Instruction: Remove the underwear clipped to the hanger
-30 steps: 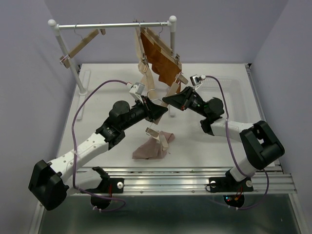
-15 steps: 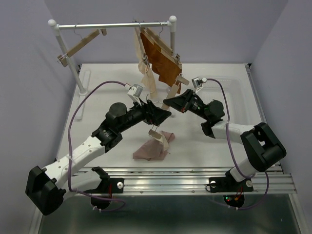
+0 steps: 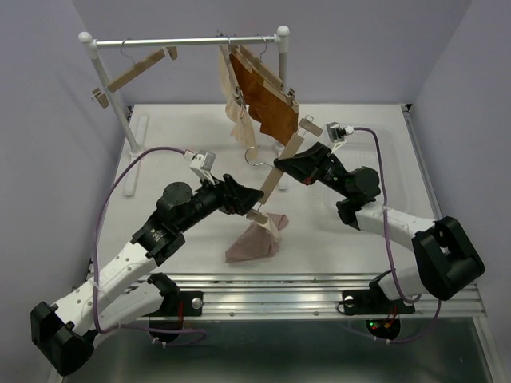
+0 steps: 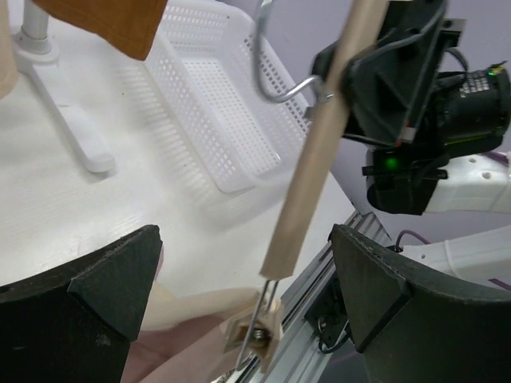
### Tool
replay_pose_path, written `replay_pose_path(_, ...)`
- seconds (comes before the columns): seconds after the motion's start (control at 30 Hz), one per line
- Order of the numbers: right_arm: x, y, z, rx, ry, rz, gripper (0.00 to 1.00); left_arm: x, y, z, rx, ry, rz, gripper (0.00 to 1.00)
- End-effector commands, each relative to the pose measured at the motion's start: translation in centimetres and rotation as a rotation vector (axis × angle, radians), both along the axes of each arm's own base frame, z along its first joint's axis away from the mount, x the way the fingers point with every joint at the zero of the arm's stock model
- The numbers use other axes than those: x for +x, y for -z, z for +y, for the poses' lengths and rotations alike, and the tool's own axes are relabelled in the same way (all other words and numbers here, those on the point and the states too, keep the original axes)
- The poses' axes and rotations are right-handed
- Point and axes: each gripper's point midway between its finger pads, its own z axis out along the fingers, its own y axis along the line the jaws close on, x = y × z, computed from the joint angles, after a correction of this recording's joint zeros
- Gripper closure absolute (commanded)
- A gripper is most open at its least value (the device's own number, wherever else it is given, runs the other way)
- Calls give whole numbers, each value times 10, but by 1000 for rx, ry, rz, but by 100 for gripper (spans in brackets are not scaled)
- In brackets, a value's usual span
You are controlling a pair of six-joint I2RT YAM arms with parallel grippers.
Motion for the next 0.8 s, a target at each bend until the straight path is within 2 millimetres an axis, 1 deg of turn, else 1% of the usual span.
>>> replay_pose_path(0.0,-7,-43,-13,52,68,-154,99,0,0,12,-30,-40,3,1)
replay_pose_path(0.03,-6,-45,-14,49,77,-158,99,-1,0,12,-33,-34,2,1)
replay_pose_path(0.07,0,-46,-16,39,98,-161,99,-5,-2,11,-48,-13,-3,1)
replay_pose_path(0.17,1,-51,-15,44,102,-172,99,-14,-7,6,-65,43,-22,1)
replay_pose_path(0.23,1,-58,-14,49,93,-193,99,-16,-8,4,-65,63,-29,1)
replay_pose_path(0.3,3,-60,-11,50,83,-196,99,-21,-10,1,-67,95,-33,1)
replay_pose_path(0.33,3,-64,-10,54,79,-208,99,-21,-10,0,-70,103,-33,1)
replay_pose_path(0.4,6,-64,-9,54,76,-206,99,-22,-8,-1,-74,109,-23,1)
replay_pose_path(0.43,6,-69,-8,57,76,-219,99,-22,-8,-1,-80,112,-19,1)
replay_pose_path(0.57,11,-71,-5,50,73,-226,99,-24,-10,-3,-93,128,-21,1)
replay_pose_path(0.77,22,-64,3,38,64,-207,99,-26,-11,-6,-98,149,-25,1)
